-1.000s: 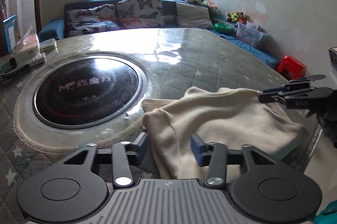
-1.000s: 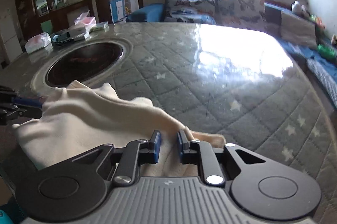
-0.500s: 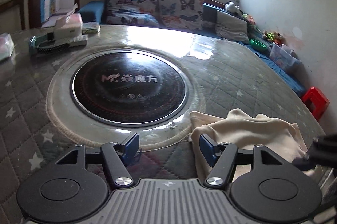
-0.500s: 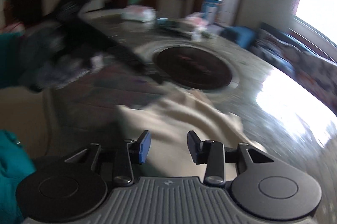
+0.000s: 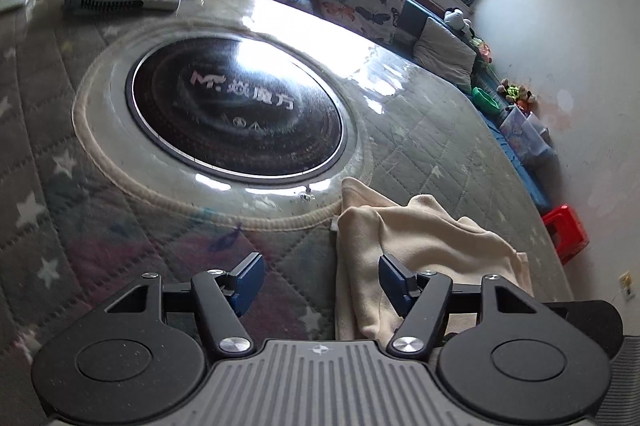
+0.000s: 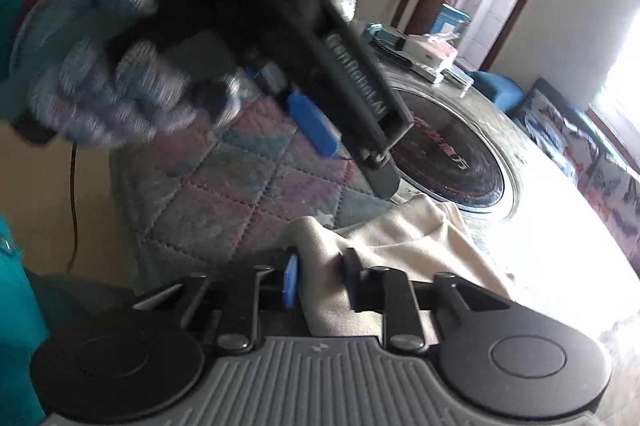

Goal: Fold clothes

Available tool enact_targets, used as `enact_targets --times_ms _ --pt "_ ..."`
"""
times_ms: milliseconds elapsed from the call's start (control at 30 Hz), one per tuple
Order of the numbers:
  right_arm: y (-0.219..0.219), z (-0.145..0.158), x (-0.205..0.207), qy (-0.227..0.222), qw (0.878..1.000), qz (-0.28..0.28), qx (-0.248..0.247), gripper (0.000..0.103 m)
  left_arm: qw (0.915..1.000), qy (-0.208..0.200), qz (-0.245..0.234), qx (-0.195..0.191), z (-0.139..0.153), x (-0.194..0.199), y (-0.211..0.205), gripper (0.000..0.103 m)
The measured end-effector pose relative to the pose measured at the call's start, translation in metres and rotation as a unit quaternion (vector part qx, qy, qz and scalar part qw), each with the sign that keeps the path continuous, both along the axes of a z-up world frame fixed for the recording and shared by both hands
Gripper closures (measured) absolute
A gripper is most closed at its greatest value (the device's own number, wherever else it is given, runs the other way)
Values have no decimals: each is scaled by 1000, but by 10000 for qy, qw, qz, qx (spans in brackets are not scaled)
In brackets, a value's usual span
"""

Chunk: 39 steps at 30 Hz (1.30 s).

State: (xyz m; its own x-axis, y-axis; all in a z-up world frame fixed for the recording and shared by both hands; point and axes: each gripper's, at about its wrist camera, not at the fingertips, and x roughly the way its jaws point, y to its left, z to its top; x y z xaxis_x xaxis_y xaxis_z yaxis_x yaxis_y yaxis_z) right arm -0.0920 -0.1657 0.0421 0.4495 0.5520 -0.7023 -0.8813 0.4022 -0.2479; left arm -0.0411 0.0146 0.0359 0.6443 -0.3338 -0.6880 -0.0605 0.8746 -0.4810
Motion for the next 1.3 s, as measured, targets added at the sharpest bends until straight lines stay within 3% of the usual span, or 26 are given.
enact_targets --times_ms 167,400,567,633,667,733,833,1033,1133,1267,1300 --pt "-17 18 6 209 9981 -287 507 89 9969 323 186 -695 -8 9 -1 36" --pt "-33 28 10 322 9952 -394 833 90 9907 543 300 -1212 -13 19 -11 39" --pt "-43 32 10 409 9929 -402 1040 90 9835 687 361 -1633 -25 26 -15 63" --pt "-46 33 9 422 9927 -376 1067 90 9800 765 400 -1794 -31 27 -14 80" --pt "-47 33 9 422 9926 -366 1075 90 9793 767 424 -1826 -33 26 -14 81" --pt "-50 32 9 450 9923 -362 1091 89 9799 735 448 -1801 -33 25 -15 83" --pt "-59 34 10 580 9896 -503 1217 79 9808 721 452 -1754 -33 24 -15 84" --pt "-107 42 18 455 9779 -1470 1419 79 9862 611 348 -1499 -30 24 -20 84" --pt "-132 39 28 325 9683 -2078 1344 76 9882 576 298 -1389 -28 24 -22 84" --pt "-174 26 47 221 9454 -3028 1187 70 9902 538 269 -1258 -26 25 -24 84" --pt "-185 22 53 269 9360 -3293 1213 65 9907 531 262 -1226 -25 26 -24 84"
